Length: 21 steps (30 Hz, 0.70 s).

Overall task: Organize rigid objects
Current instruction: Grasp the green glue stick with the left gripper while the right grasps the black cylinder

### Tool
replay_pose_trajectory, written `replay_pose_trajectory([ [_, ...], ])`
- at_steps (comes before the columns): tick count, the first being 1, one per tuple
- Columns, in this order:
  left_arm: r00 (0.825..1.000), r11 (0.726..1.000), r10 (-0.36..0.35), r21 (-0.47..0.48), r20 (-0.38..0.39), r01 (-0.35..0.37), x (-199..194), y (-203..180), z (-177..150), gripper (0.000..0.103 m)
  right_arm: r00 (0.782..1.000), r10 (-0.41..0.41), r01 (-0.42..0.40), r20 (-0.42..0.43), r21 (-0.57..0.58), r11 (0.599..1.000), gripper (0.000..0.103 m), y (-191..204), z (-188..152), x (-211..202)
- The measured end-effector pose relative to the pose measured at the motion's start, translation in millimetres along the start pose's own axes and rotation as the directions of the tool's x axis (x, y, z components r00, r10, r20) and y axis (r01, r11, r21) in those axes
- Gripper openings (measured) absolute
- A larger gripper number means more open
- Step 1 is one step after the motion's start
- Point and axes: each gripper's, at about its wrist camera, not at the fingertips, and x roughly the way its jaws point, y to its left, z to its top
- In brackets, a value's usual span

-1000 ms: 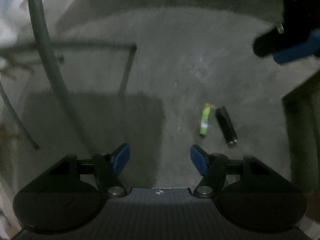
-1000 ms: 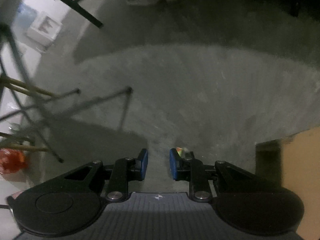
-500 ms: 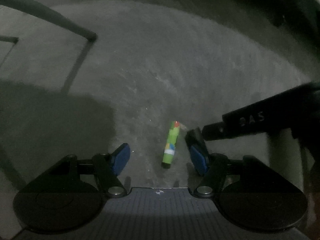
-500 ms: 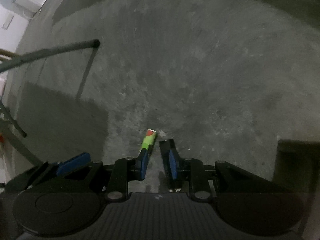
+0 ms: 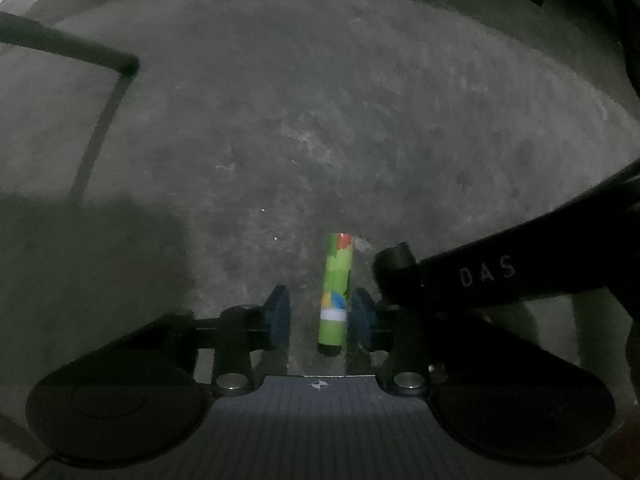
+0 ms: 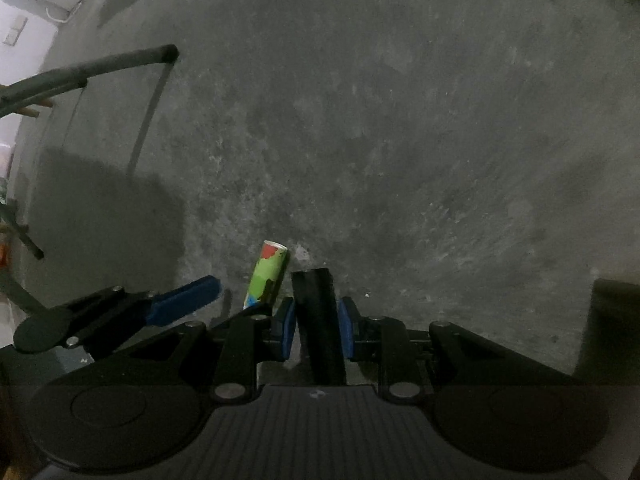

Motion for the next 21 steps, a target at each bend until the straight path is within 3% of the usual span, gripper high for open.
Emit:
replay_pose_trajectory([
  [3, 1.0, 1.0, 0.013, 0.012, -0.013, -0.013, 7.9, 1.8, 0.3, 0.02, 1.0, 0.005, -0.005, 0.008, -0.008, 1.0, 0.024, 3.0, 0.6, 3.9],
  [13, 0.999, 0.999, 0.034, 0.001, -0.003, -0.034, 6.8, 4.7, 2.8, 0.015, 0.999, -0.003, 0.004, 0.044, -0.012, 1.0, 0.024, 9.4, -0.5, 7.3],
  [21, 1.0, 0.998, 0.005, -0.065, 0.015, -0.004, -55.5, -9.6, 10.5, 0.014, 0.995, 0.013, -0.013, 0.1, -0.001, 1.0, 0.024, 28.4, 2.0, -57.8],
])
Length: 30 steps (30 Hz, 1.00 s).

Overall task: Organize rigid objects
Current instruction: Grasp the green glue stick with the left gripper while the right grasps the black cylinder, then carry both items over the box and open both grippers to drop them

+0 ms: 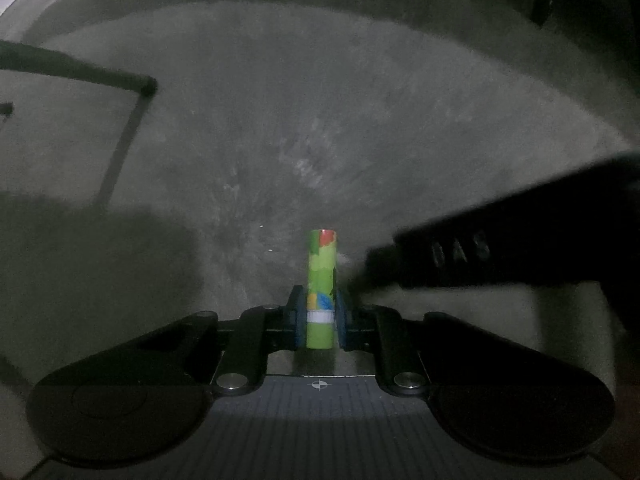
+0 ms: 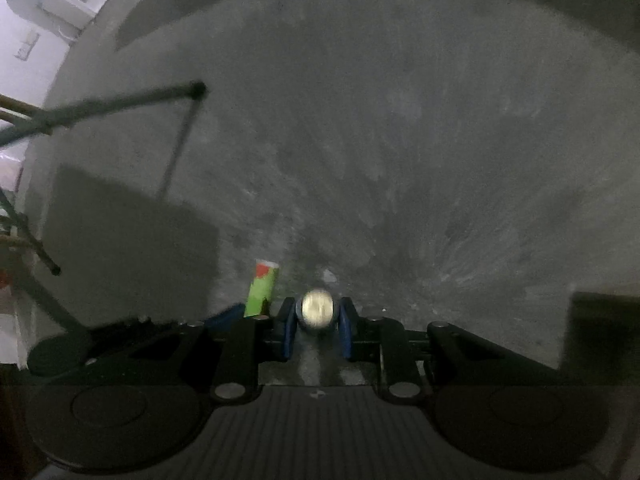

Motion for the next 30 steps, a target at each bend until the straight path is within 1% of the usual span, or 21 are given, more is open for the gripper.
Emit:
replay_pose_trajectory([
  [3, 0.999, 1.0, -0.017, -0.009, 0.031, 0.018, -45.8, -15.4, 11.1, 0.014, 1.0, 0.005, -0.005, 0.026, -0.004, 1.0, 0.024, 13.4, 4.1, -48.8],
  [8, 0.996, 0.997, -0.055, -0.041, 0.07, 0.058, -132.2, -39.0, 32.3, 0.014, 0.997, 0.011, -0.011, 0.074, 0.006, 1.0, 0.024, 30.6, 11.4, -148.1],
  [13, 0.99, 0.997, -0.071, -0.016, 0.121, 0.074, -216.7, -60.1, 54.5, 0.014, 0.992, 0.014, -0.017, 0.123, 0.018, 1.0, 0.024, 45.9, 19.5, -253.8],
  [16, 0.982, 0.997, -0.076, -0.021, 0.172, 0.081, -277.1, -62.8, 70.0, 0.014, 0.987, 0.016, -0.017, 0.161, 0.003, 1.0, 0.024, 62.7, 26.9, -319.8],
  [18, 0.971, 0.996, -0.079, -0.032, 0.226, 0.088, -324.9, -62.0, 84.9, 0.014, 0.981, 0.023, -0.019, 0.195, -0.021, 1.0, 0.024, 80.6, 36.7, -372.1],
  [19, 0.963, 0.995, -0.079, -0.038, 0.258, 0.092, -350.0, -59.5, 92.2, 0.014, 0.977, 0.032, -0.025, 0.212, -0.037, 0.999, 0.024, 89.1, 42.3, -395.5],
  [22, 0.937, 0.994, -0.056, -0.065, 0.346, 0.084, -424.7, -50.8, 113.8, 0.014, 0.958, 0.086, -0.055, 0.273, -0.119, 0.991, 0.023, 132.8, 66.8, -468.7],
  [23, 0.925, 0.994, -0.04, -0.083, 0.379, 0.077, -452.6, -45.4, 120.8, 0.014, 0.95, 0.113, -0.069, 0.292, -0.156, 0.985, 0.023, 149.7, 76.1, -492.3],
  [25, 0.9, 0.991, -0.004, -0.119, 0.435, 0.061, -495.9, -33.9, 128.5, 0.014, 0.93, 0.179, -0.105, 0.32, -0.234, 0.966, 0.023, 189.4, 95.1, -529.5],
  [26, 0.884, 0.989, 0.023, -0.139, 0.466, 0.048, -517.0, -25.8, 131.6, 0.014, 0.922, 0.208, -0.121, 0.327, -0.267, 0.956, 0.023, 207.1, 102.1, -541.7],
  [28, 0.852, 0.982, 0.084, -0.189, 0.517, 0.017, -552.5, -5.9, 136.7, 0.014, 0.897, 0.296, -0.173, 0.328, -0.354, 0.919, 0.023, 251.9, 121.3, -561.8],
  [30, 0.822, 0.968, 0.157, -0.251, 0.548, -0.018, -576.0, 17.7, 137.5, 0.014, 0.879, 0.366, -0.215, 0.307, -0.429, 0.877, 0.023, 295.5, 136.5, -565.7],
])
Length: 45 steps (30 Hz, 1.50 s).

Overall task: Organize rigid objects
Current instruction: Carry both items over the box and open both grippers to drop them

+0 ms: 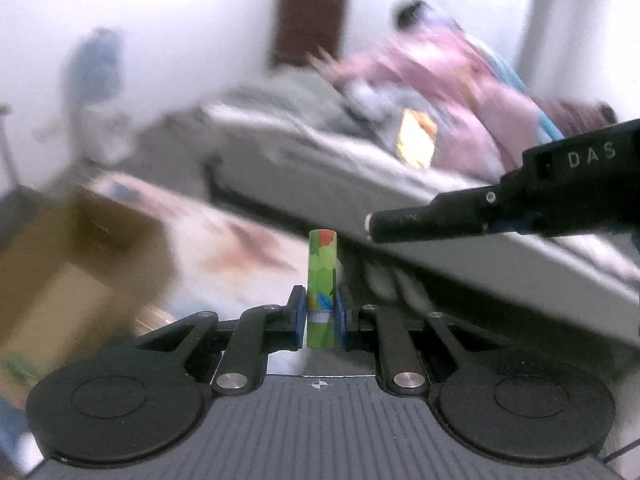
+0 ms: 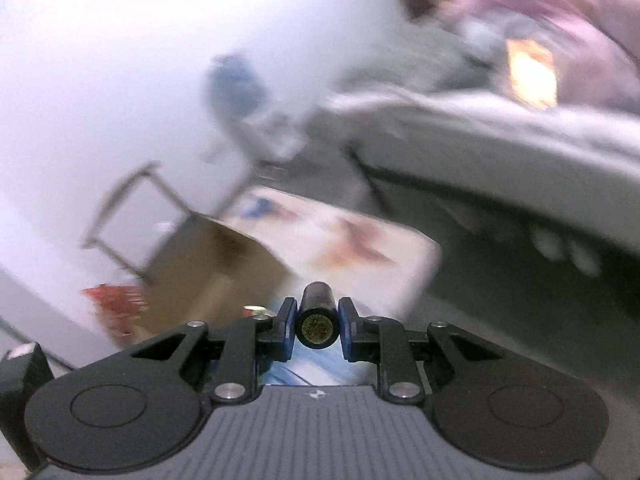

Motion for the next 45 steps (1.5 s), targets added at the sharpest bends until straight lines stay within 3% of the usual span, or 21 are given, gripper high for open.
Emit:
replay_pose_trajectory([
  [5, 0.983, 0.976, 0.178, -0.133, 0.045, -0.171, -21.0, 74.5, 23.7, 0.014, 0.982, 0.168, -0.174, -0.086, -0.074, 0.982, 0.023, 68.0, 41.4, 89.2],
  [8, 0.963, 0.941, 0.268, -0.214, -0.005, -0.263, -12.9, 124.8, 22.5, 0.014, 0.957, 0.22, -0.24, -0.191, -0.088, 0.967, 0.023, 103.9, 48.4, 158.3],
  [11, 0.933, 0.9, 0.337, -0.247, -0.129, -0.359, 7.0, 171.6, 14.7, 0.014, 0.906, 0.241, -0.269, -0.349, -0.035, 0.962, 0.023, 129.8, 48.8, 242.0],
  [14, 0.899, 0.851, 0.365, -0.306, -0.24, -0.427, 29.1, 218.4, 3.1, 0.014, 0.845, 0.197, -0.231, -0.497, -0.008, 0.973, 0.023, 148.8, 34.6, 321.3],
  [17, 0.868, 0.817, 0.368, -0.33, -0.332, -0.473, 45.8, 259.1, -5.7, 0.014, 0.786, 0.158, -0.197, -0.598, 0.0, 0.98, 0.024, 161.8, 18.7, 383.1],
  [21, 0.835, 0.781, 0.369, -0.351, -0.407, -0.516, 67.2, 290.4, -5.9, 0.014, 0.724, 0.137, -0.159, -0.676, 0.029, 0.987, 0.024, 173.4, -2.4, 441.1],
  [25, 0.804, 0.747, 0.367, -0.366, -0.468, -0.555, 73.3, 311.5, -10.7, 0.016, 0.671, 0.175, -0.158, -0.721, 0.092, 0.983, 0.026, 180.8, -15.5, 468.5],
  [29, 0.791, 0.722, 0.386, -0.378, -0.474, -0.579, 64.9, 312.5, -10.0, 0.019, 0.632, 0.206, -0.189, -0.747, 0.109, 0.976, 0.032, 183.2, -17.0, 484.1],
  [32, 0.774, 0.688, 0.412, -0.392, -0.481, -0.61, 60.4, 314.4, -4.6, 0.022, 0.6, 0.233, -0.209, -0.765, 0.131, 0.969, 0.032, 175.9, -12.2, 488.7],
  [45, 0.684, 0.51, 0.576, -0.458, -0.447, -0.728, -4.7, 286.2, 29.6, 0.03, 0.55, 0.414, -0.307, -0.725, 0.285, 0.908, 0.032, 120.7, 53.2, 452.6],
])
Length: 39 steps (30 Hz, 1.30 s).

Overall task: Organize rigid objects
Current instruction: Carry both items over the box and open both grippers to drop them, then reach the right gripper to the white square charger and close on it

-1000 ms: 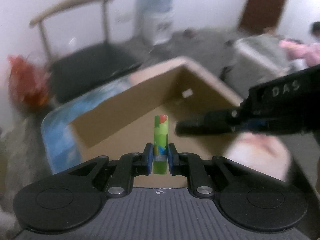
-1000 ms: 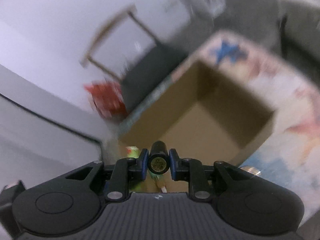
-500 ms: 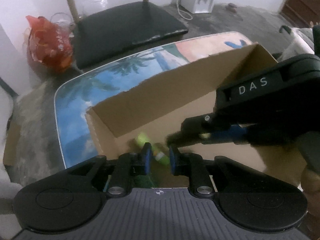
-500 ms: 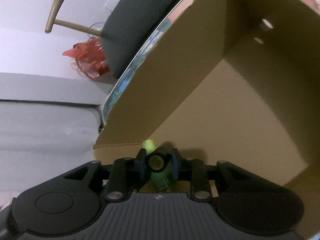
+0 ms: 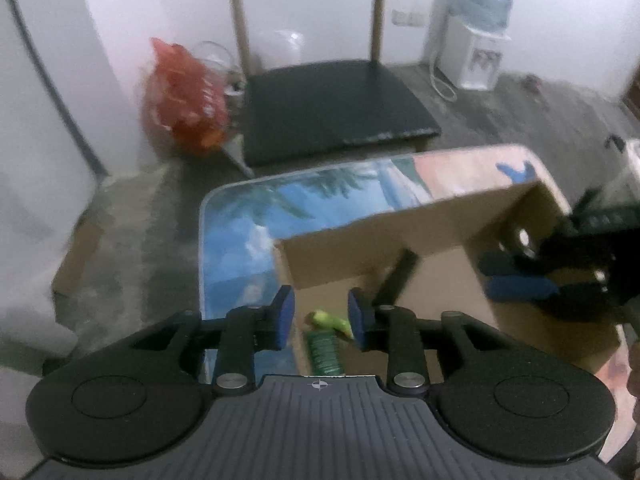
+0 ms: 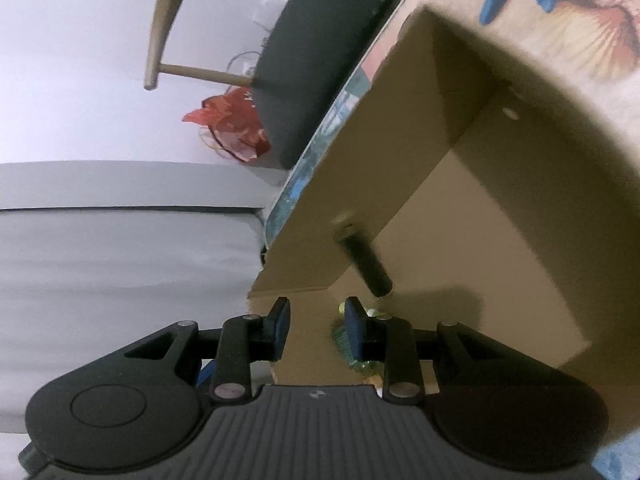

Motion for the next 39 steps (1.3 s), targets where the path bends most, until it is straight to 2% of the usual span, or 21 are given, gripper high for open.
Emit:
replay_pose_trajectory([
  [3, 1.0, 0.999, 0.017, -0.033, 0.021, -0.017, -15.4, 1.4, -2.8, 0.032, 1.0, 0.029, -0.029, -0.005, 0.021, 0.999, 0.032, -8.0, -3.2, -18.2],
  [6, 0.999, 0.998, 0.006, -0.055, 0.033, -0.004, -23.0, 1.6, -8.9, 0.035, 0.999, 0.051, -0.052, 0.007, 0.039, 0.998, 0.032, -15.5, -9.2, -37.7],
  [10, 0.997, 0.996, -0.065, -0.057, 0.044, 0.068, -26.0, 0.1, -18.3, 0.035, 0.996, 0.071, -0.073, 0.045, 0.054, 0.996, 0.032, -24.1, -26.3, -68.2],
  [14, 0.983, 0.983, -0.172, -0.048, 0.062, 0.175, -33.3, 0.9, -24.6, 0.036, 0.992, 0.083, -0.091, 0.098, 0.079, 0.993, 0.032, -23.3, -54.1, -97.4],
  [17, 0.962, 0.964, -0.259, -0.031, 0.088, 0.262, -46.2, 3.6, -29.7, 0.04, 0.988, 0.081, -0.093, 0.133, 0.09, 0.992, 0.032, -20.9, -85.6, -124.2],
  [20, 0.939, 0.942, -0.336, 0.011, 0.079, 0.336, -58.8, 2.0, -39.2, 0.043, 0.984, 0.063, -0.077, 0.164, 0.081, 0.994, 0.032, -15.7, -120.2, -147.5],
  [22, 0.923, 0.925, -0.379, 0.053, 0.07, 0.376, -66.5, -0.9, -50.7, 0.044, 0.982, 0.037, -0.049, 0.187, 0.058, 0.997, 0.032, -15.4, -143.6, -161.5],
  [24, 0.904, 0.903, -0.425, 0.095, 0.047, 0.419, -72.0, -5.4, -64.4, 0.045, 0.979, -0.019, 0.013, 0.201, 0.027, 1.0, 0.032, -16.9, -161.5, -168.6],
  [26, 0.88, 0.873, -0.474, 0.13, 0.008, 0.47, -73.7, -11.3, -80.8, 0.047, 0.978, -0.095, 0.093, 0.188, 0.02, 0.995, 0.032, -20.4, -174.3, -162.4],
  [28, 0.857, 0.844, -0.511, 0.153, -0.061, 0.514, -69.3, -21.7, -98.0, 0.047, 0.977, -0.141, 0.137, 0.162, 0.031, 0.99, 0.032, -29.3, -184.7, -153.2],
  [31, 0.844, 0.817, -0.513, 0.215, -0.155, 0.535, -61.0, -43.4, -125.0, 0.047, 0.971, -0.213, 0.215, 0.11, -0.006, 0.977, 0.032, -40.5, -189.7, -129.3],
  [33, 0.83, 0.785, -0.506, 0.274, -0.234, 0.555, -51.9, -59.5, -143.9, 0.048, 0.963, -0.254, 0.26, 0.092, -0.063, 0.964, 0.032, -43.1, -194.5, -115.9],
  [34, 0.833, 0.777, -0.488, 0.306, -0.261, 0.55, -47.0, -67.2, -153.0, 0.048, 0.961, -0.263, 0.27, 0.085, -0.085, 0.959, 0.032, -45.5, -195.9, -109.0],
  [36, 0.852, 0.774, -0.433, 0.362, -0.294, 0.519, -36.9, -79.4, -172.3, 0.048, 0.963, -0.264, 0.269, 0.061, -0.091, 0.959, 0.032, -54.4, -199.9, -96.0],
  [39, 0.881, 0.79, -0.356, 0.404, -0.31, 0.462, -21.5, -85.3, -192.4, 0.048, 0.959, -0.281, 0.282, 0.013, -0.065, 0.957, 0.032, -67.6, -206.1, -77.1],
])
